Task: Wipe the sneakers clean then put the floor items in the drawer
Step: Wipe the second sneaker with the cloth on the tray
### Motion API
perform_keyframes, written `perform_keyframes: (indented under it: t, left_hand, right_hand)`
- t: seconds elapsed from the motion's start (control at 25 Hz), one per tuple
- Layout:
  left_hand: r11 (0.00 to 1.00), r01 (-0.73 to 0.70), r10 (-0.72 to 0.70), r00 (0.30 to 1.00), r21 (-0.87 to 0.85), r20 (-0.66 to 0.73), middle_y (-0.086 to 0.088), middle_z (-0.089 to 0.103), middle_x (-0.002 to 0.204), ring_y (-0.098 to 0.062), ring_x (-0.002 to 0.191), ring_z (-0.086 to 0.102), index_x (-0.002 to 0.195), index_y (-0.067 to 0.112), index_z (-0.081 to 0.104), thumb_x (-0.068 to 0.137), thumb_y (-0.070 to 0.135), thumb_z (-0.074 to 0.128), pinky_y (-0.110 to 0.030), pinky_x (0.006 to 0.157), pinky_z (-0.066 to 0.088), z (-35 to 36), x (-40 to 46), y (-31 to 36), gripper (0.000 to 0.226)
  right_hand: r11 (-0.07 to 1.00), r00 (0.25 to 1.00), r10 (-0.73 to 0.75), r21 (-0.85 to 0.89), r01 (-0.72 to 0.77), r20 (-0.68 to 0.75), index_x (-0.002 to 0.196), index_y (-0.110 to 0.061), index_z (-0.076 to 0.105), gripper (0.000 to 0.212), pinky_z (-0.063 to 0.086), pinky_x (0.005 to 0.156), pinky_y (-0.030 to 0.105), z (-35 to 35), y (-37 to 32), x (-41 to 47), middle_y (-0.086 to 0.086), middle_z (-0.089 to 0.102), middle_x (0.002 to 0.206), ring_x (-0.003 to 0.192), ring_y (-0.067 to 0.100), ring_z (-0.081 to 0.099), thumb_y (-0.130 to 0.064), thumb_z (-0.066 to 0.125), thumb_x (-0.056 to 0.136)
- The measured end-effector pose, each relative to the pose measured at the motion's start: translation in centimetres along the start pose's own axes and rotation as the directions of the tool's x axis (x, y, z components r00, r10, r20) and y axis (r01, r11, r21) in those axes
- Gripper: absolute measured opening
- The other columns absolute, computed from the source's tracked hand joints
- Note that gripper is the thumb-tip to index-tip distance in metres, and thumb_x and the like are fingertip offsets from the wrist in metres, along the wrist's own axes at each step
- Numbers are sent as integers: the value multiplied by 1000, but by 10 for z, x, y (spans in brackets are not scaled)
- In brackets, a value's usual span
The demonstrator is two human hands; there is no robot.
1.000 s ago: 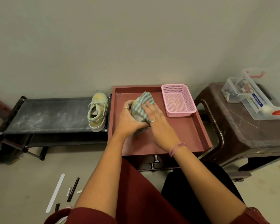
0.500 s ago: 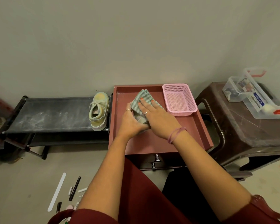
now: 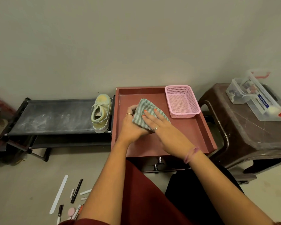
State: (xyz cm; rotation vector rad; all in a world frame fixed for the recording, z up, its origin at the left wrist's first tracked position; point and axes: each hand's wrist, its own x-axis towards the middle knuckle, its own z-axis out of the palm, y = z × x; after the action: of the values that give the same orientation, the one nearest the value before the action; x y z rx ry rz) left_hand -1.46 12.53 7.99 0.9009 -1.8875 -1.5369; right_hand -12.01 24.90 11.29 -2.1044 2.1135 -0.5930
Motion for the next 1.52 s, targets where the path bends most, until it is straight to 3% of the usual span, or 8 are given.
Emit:
perform_keyframes:
  t: [0.28,0.52,0.8,1.0,1.16,1.28,1.4,1.52]
  left_hand:
    - [993,-25,23,1000,116,21,23,44,116,29,100,42,125,23,37,47,15,96,3,78,36,-2,-8,1,97]
    - [996,-25,25,1000,80,1,20,51,110,29,93,49,126,14,37,50,4,94,2,78,38,-5,-4,0,96]
    - [994,-31,32,999,104,-13,15,48,119,22,103,46,125,21,38,48,16,96,0,82,38,-7,0,-5,97]
    - [992,-58,58,998,110,3,18,52,118,16,107,52,135,16,36,54,-2,89,1,83,37,-15,3,-3,99]
    - [983,-98,98,995,155,9,7,51,133,3,121,49,139,24,39,45,29,93,-20,103,42,-11,3,4,108]
    - [974,-95,98,995,207,-6,8,48,134,-6,124,47,133,36,40,42,45,92,-31,106,42,-11,5,2,105]
    - [964,-91,98,995,248,-18,9,50,132,-9,123,48,128,46,38,43,44,90,-38,106,41,-17,7,-1,100]
    - [972,-82,88,996,221,-21,4,56,128,-14,118,56,131,34,41,48,29,86,-44,101,47,-23,12,-8,95]
  right_hand:
    - [577,886,313,673,-463,341,150,-24,19,88,43,104,38,-2,29,25,4,39,148,131,20,45,22,32,76]
    - [932,948,143,283,-226,285,151,-19,7,84,1,118,27,-5,15,36,-5,-3,159,144,12,-6,15,40,82]
    - [698,863,298,523,-489,409,152,-26,11,92,19,118,35,-17,35,48,0,16,158,144,18,18,16,40,76]
    - [991,995,97,96,-97,6,151,-18,10,86,-1,116,23,12,-7,17,-4,1,159,145,17,-5,14,44,80]
    - [921,961,222,360,-151,-164,147,-16,28,86,11,119,27,33,9,17,-1,26,152,142,13,19,20,42,69]
    - [644,883,469,667,-373,41,146,-10,25,78,20,111,16,24,9,28,5,29,148,137,11,26,21,39,76]
    - [798,934,358,518,-309,5,149,-11,20,77,15,116,24,23,-1,20,7,20,156,145,20,16,16,41,79]
    - [996,976,2,-92,-23,-216,145,-8,32,63,22,116,35,33,-12,12,9,29,153,142,29,23,3,38,84]
